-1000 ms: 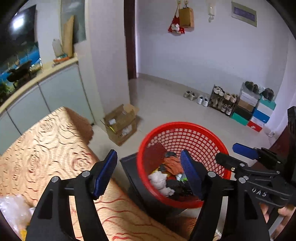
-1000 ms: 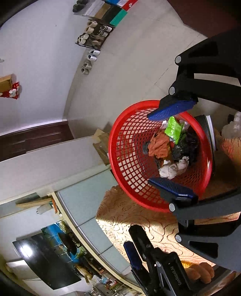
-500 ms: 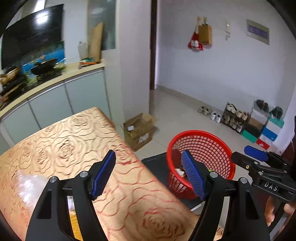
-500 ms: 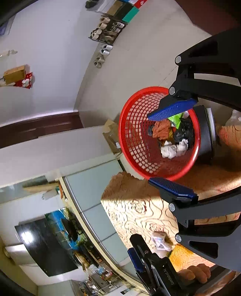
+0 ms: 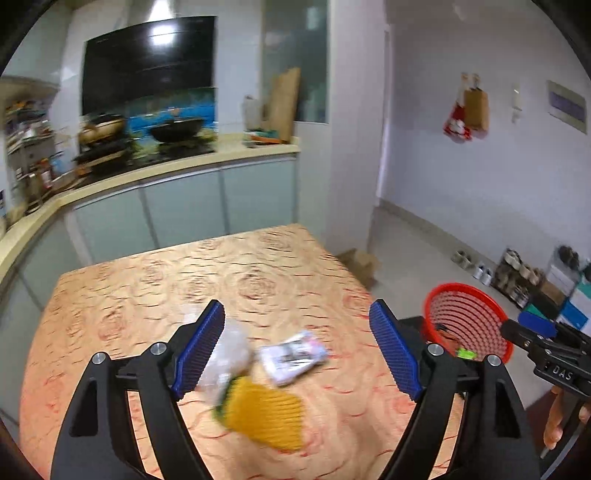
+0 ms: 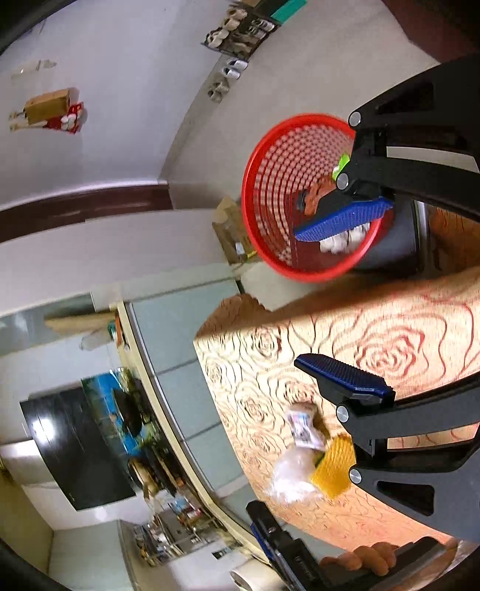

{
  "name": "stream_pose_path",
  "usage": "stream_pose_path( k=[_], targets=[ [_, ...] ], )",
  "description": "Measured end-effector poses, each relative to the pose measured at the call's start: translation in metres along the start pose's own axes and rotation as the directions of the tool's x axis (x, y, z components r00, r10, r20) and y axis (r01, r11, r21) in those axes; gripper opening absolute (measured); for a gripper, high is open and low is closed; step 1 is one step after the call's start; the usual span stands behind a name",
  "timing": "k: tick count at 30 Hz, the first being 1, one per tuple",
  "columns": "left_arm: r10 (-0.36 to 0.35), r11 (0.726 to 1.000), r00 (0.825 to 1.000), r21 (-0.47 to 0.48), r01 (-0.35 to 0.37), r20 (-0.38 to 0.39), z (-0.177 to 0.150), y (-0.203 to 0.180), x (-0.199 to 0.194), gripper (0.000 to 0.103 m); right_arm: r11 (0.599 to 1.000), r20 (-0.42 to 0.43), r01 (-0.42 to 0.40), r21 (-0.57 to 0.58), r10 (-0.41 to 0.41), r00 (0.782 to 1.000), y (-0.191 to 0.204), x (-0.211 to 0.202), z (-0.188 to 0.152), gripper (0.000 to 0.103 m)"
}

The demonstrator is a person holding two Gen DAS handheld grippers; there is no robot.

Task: Collect trash
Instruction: 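Move both tools back over the remaining trash on the table, then grasp the yellow foam net with the left tool while the right tool grasps the green scouring pad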

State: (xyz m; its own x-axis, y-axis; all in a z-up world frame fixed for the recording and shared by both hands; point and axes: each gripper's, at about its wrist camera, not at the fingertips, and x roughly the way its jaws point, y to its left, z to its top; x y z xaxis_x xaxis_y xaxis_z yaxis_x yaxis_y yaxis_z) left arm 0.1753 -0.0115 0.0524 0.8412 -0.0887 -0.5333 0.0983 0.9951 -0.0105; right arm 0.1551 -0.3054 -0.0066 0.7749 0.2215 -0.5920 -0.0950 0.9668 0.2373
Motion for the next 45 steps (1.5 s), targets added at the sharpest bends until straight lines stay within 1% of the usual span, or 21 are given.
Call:
stream_pose_path(
  k=[2,9,13,15,21,25,28,33,39,41,43,44,45],
  targets=[
    [0.038,0.999,0.999,-0.018,-0.038,0.001,-0.003,0.016,-0.006,0.079,1.000,-0.003,-0.013,-0.008,0.013,1.000,0.007,0.000,0.000,0.061],
    [0.129,0.988,0.991,-0.086,-0.131,-0.023,-0.017,0.062,-0.021,0.079,0.998,-0.023,-0.051,-0.031,0.050,0.998,0.023,0.000,-0.006,0.061],
    [0.155,0.980,0.987,-0.117,-0.159,-0.039,-0.026,0.079,-0.026,0.079,0.997,-0.028,-0.064,-0.042,0.063,0.998,0.031,0.000,-0.008,0.061],
    [0.157,0.977,0.986,-0.137,-0.162,-0.052,-0.032,0.087,-0.026,0.079,0.996,-0.033,-0.070,-0.048,0.068,0.997,0.035,0.000,-0.009,0.061],
    [0.137,0.975,0.986,-0.165,-0.151,-0.092,-0.053,0.094,-0.027,0.080,0.995,-0.048,-0.082,-0.063,0.079,0.996,0.044,0.003,-0.013,0.061],
    [0.087,0.978,0.989,-0.181,-0.108,-0.120,-0.065,0.093,-0.021,0.080,0.994,-0.061,-0.088,-0.071,0.083,0.995,0.050,0.007,-0.014,0.062],
    [0.040,0.983,0.988,-0.173,-0.067,-0.152,-0.073,0.084,-0.013,0.080,0.993,-0.072,-0.090,-0.078,0.085,0.994,0.054,0.010,-0.014,0.062],
    [0.008,0.988,0.985,-0.148,-0.034,-0.172,-0.078,0.063,0.003,0.080,0.992,-0.079,-0.091,-0.085,0.084,0.993,0.058,0.014,-0.015,0.061],
    [-0.029,0.987,0.979,-0.163,-0.005,-0.204,-0.077,0.055,0.029,0.079,0.993,-0.100,-0.086,-0.083,0.077,0.992,0.056,0.024,-0.017,0.061],
    [-0.030,0.987,0.977,-0.160,-0.004,-0.213,-0.078,0.052,0.036,0.073,0.993,-0.107,-0.080,-0.084,0.071,0.992,0.054,0.028,-0.017,0.061],
    [-0.031,0.988,0.972,-0.153,-0.005,-0.233,-0.077,0.049,0.046,0.062,0.993,-0.113,-0.079,-0.083,0.069,0.991,0.053,0.032,-0.016,0.061],
    [-0.032,0.988,0.970,-0.152,-0.005,-0.239,-0.078,0.048,0.049,0.060,0.993,-0.116,-0.079,-0.083,0.069,0.991,0.053,0.033,-0.016,0.061],
    [-0.035,0.989,0.969,-0.151,-0.003,-0.245,-0.080,0.047,0.052,0.054,0.993,-0.119,-0.081,-0.085,0.070,0.990,0.054,0.035,-0.016,0.061]
  ],
)
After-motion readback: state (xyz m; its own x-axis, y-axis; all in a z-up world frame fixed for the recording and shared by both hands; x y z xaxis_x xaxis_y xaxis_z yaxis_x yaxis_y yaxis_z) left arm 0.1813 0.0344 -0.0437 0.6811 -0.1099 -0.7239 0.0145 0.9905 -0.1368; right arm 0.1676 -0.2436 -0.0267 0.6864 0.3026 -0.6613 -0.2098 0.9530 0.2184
